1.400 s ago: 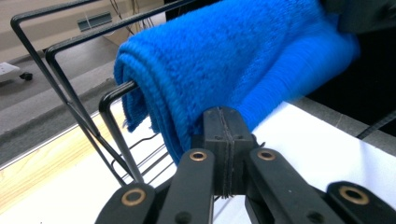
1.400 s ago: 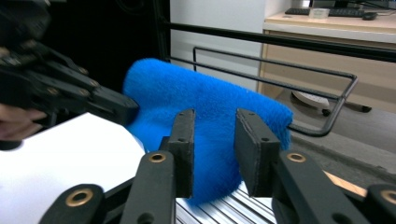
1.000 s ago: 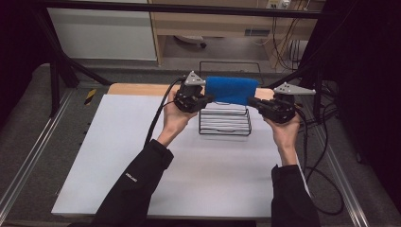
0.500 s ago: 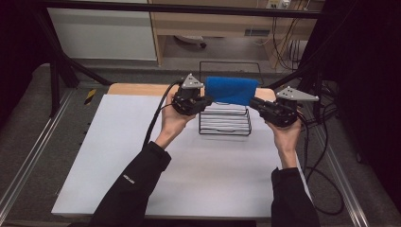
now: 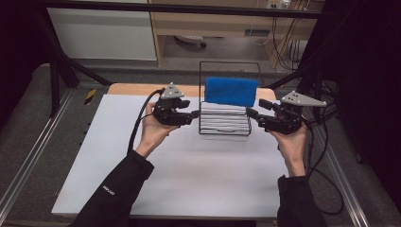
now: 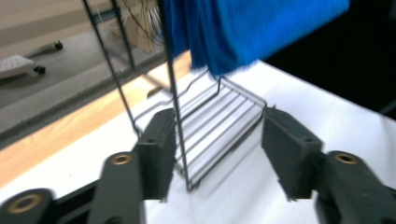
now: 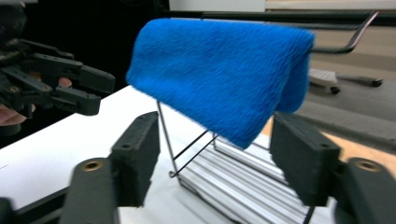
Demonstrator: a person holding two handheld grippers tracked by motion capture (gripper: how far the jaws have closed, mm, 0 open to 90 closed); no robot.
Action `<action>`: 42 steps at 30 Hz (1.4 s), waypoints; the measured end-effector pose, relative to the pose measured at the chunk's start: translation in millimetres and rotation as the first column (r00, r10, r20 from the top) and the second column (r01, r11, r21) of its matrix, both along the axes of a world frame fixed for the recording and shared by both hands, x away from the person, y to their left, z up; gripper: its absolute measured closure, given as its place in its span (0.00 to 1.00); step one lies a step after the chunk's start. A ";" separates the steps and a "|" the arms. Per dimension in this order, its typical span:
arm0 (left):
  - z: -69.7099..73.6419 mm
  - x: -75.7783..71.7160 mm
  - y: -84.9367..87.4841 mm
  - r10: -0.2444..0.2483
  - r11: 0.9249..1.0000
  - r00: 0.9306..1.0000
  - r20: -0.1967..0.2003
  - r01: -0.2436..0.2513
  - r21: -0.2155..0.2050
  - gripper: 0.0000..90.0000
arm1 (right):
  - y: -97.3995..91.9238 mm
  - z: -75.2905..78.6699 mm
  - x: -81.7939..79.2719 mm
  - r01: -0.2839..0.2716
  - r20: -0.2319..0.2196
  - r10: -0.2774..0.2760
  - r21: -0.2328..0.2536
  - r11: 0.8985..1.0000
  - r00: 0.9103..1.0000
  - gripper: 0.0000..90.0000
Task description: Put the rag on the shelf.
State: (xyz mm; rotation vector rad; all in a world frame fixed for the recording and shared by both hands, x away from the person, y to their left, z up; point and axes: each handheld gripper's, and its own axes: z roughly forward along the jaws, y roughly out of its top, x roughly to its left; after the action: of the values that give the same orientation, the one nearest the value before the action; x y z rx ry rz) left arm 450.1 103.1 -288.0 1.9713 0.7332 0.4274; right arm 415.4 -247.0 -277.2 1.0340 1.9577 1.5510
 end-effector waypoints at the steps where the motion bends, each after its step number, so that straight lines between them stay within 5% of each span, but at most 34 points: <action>1: -3.5 -1.7 3.9 0.001 1.000 1.000 -0.006 -0.001 0.003 0.43 | 0.6 -1.1 -1.0 -0.006 -0.008 0.006 0.005 1.000 1.000 0.33; 8: -28.2 -18.1 34.6 0.028 0.999 0.999 -0.034 -0.026 0.041 0.26 | 6.5 -13.7 -8.1 -0.024 -0.050 0.024 0.000 1.000 0.998 0.15; 16: -57.3 -39.2 74.7 0.084 0.995 0.995 -0.056 -0.080 0.061 0.11 | 10.0 -36.9 -15.0 -0.039 -0.083 0.038 -0.006 0.999 0.996 0.06; 30: -110.3 -65.2 140.2 0.194 0.981 0.975 -0.111 -0.191 0.042 0.08 | 6.9 -103.9 -26.8 -0.085 -0.194 0.078 -0.026 0.996 0.978 0.01; 42: -139.1 -86.3 166.0 0.190 0.982 0.973 -0.129 -0.186 0.040 0.09 | -13.3 -150.1 -44.4 -0.121 -0.263 0.101 -0.063 0.991 0.960 0.01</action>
State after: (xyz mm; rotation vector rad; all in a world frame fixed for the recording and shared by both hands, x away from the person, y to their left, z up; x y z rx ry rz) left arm 363.7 269.0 -427.0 1.9776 1.0089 0.4241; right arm 371.0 -260.3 -427.3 1.1615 2.2699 1.4422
